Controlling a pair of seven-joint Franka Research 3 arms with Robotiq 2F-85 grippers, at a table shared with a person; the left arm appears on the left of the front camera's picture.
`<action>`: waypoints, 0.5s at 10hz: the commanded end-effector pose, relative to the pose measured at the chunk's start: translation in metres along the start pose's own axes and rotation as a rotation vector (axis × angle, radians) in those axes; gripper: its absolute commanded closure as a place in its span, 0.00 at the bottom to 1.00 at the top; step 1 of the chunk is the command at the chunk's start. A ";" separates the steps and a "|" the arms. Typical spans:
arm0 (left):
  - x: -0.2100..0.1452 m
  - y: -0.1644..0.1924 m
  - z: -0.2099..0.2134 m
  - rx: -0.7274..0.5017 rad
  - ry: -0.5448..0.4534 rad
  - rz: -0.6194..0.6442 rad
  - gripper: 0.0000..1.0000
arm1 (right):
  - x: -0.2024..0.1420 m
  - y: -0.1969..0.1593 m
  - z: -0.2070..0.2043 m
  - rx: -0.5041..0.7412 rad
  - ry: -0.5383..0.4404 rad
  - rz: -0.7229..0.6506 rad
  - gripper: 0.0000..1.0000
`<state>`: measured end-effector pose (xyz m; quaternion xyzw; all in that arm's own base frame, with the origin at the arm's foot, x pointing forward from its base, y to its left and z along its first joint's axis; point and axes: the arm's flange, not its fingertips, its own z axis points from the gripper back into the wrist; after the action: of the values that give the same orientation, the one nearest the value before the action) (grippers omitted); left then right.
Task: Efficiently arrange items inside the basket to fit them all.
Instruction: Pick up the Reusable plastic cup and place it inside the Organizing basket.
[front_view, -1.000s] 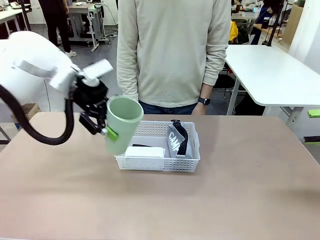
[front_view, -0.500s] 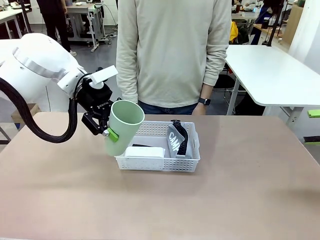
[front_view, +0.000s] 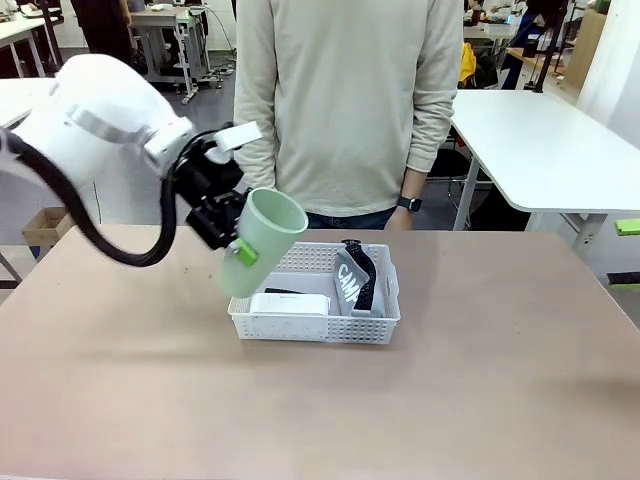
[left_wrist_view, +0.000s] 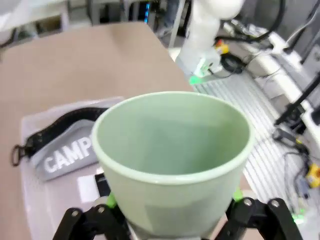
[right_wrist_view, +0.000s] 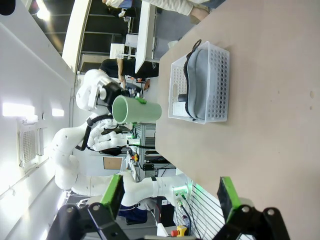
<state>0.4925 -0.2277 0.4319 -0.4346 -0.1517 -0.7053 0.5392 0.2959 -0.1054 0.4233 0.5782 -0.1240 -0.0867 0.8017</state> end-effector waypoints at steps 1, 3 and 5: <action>0.028 0.053 0.001 0.006 0.088 0.187 0.12 | 0.001 0.005 0.001 0.017 -0.006 -0.016 0.00; 0.033 0.079 -0.015 0.060 0.233 0.211 0.12 | 0.001 0.005 0.001 0.017 -0.006 -0.016 0.00; 0.030 0.091 -0.035 0.133 0.363 0.189 0.12 | 0.001 0.005 0.001 0.017 -0.006 -0.016 0.00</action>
<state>0.5550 -0.3000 0.4127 -0.3127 -0.0673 -0.6969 0.6419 0.2959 -0.1054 0.4233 0.5783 -0.1239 -0.0867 0.8017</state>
